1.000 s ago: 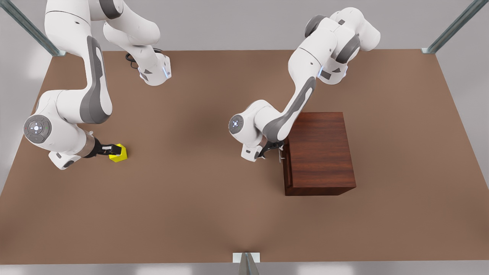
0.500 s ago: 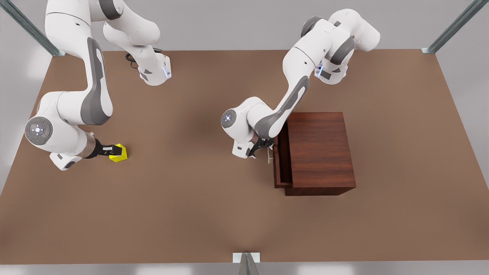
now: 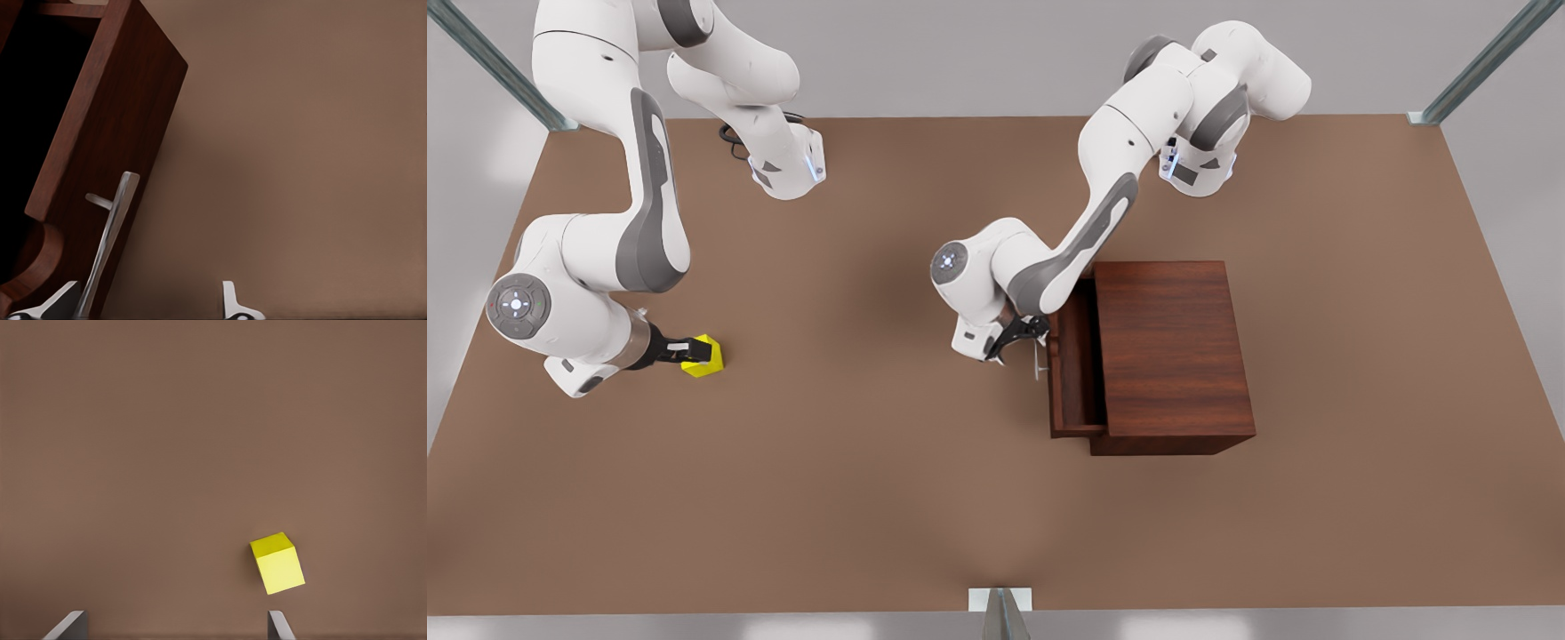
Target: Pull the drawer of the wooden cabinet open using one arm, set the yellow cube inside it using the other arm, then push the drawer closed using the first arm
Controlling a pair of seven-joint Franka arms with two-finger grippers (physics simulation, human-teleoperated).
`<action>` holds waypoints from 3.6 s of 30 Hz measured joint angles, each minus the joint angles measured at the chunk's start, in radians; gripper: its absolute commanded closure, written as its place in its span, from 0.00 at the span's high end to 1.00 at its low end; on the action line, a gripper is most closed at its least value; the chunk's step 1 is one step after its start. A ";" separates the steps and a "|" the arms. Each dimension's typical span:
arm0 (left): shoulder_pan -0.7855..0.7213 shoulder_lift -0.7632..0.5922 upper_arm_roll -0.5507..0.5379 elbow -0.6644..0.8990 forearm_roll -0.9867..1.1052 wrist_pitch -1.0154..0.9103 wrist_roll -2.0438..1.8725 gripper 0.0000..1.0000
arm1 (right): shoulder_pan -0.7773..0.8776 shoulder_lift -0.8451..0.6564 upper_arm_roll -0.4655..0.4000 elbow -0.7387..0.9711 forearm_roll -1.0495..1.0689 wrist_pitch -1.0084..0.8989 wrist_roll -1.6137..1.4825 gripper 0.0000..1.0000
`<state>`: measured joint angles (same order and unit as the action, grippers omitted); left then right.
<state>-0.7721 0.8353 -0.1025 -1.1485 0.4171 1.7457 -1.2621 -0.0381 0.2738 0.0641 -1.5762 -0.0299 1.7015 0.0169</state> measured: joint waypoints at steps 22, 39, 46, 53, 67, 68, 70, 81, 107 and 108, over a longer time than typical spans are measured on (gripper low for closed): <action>-0.041 -0.229 -0.080 0.173 -0.110 -0.230 0.011 1.00 | -0.002 0.009 -0.001 0.016 0.003 0.000 0.001 1.00; 0.797 -0.738 -0.023 -0.369 -0.524 -0.206 0.561 1.00 | 0.017 -0.167 -0.061 -0.560 0.112 0.325 0.319 1.00; 0.774 -0.560 -0.026 -0.156 -0.524 -0.258 0.740 1.00 | -0.084 -0.158 -0.066 -0.628 0.160 0.572 0.550 1.00; 0.771 -0.544 -0.027 -0.133 -0.510 -0.303 0.863 1.00 | -0.121 -0.100 -0.063 -0.638 0.181 0.692 0.712 1.00; 0.770 -0.544 -0.029 -0.136 -0.483 -0.324 1.000 1.00 | -0.180 -0.022 -0.061 -0.724 0.134 0.786 0.893 1.00; 0.770 -0.544 -0.029 -0.136 -0.482 -0.325 1.007 1.00 | -0.180 -0.017 -0.061 -0.724 0.133 0.791 0.902 1.00; 0.770 -0.544 -0.029 -0.140 -0.479 -0.326 1.018 1.00 | -0.179 -0.006 -0.060 -0.724 0.127 0.799 0.917 1.00; 0.771 -0.544 -0.029 -0.141 -0.450 -0.327 1.063 1.00 | -0.193 0.047 -0.058 -0.731 0.084 0.825 0.979 1.00; 0.754 -0.544 -0.029 -0.141 -0.441 -0.328 1.103 1.00 | -0.222 0.126 -0.041 -0.691 0.004 0.897 1.033 0.89; 0.754 -0.544 -0.029 -0.141 -0.441 -0.328 1.103 1.00 | -0.223 0.128 -0.038 -0.691 0.003 0.897 1.034 0.81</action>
<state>-0.0184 0.2911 -0.1316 -1.2892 -0.0236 1.4179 -0.1587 -0.2608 0.4016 0.0266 -2.2671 -0.0273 2.5988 1.0513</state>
